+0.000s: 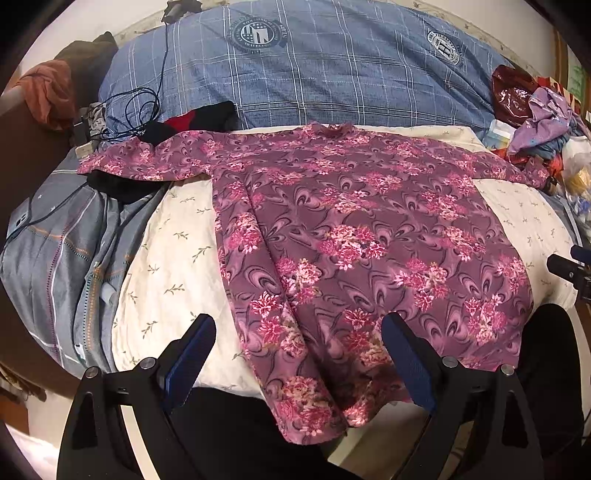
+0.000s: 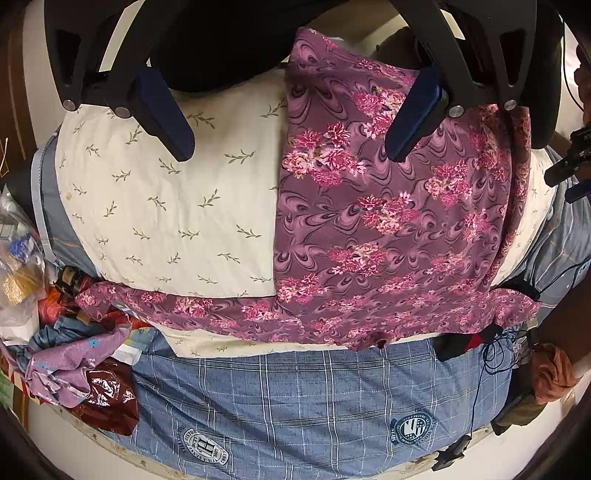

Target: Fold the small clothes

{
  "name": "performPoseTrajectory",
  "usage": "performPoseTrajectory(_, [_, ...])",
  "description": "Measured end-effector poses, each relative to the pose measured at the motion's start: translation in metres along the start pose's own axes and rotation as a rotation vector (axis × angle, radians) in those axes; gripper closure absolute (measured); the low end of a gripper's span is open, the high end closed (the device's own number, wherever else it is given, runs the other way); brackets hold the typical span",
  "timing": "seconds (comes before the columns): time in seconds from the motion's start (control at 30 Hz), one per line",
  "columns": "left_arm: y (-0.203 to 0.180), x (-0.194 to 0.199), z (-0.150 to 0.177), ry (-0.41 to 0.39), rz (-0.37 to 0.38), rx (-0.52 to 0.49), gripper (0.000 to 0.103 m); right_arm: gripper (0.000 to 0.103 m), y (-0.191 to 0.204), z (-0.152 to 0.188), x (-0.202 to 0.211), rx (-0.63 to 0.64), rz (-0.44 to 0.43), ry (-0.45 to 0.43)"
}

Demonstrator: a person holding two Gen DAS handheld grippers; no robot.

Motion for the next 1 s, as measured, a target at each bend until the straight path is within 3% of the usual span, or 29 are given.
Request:
performPoseTrajectory(0.43, [-0.002,0.004,0.007,0.025,0.013,-0.065,0.012,0.000,0.004,0.001,-0.003,0.036,0.007,0.005])
performPoseTrajectory(1.0, [-0.011,0.003,0.006,0.043,0.045,-0.072,0.012,0.000,0.006,0.002,0.000,0.039,0.004,-0.006])
Point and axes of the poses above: each gripper's, at about its wrist camera, not at the fingertips, and x roughly against the way its jaws point, y to its left, z to its underside, the point moved 8 cm from there along -x, roughly the way its jaws point, and after that the axes turned 13 degrees about z, right-handed, at the moved point
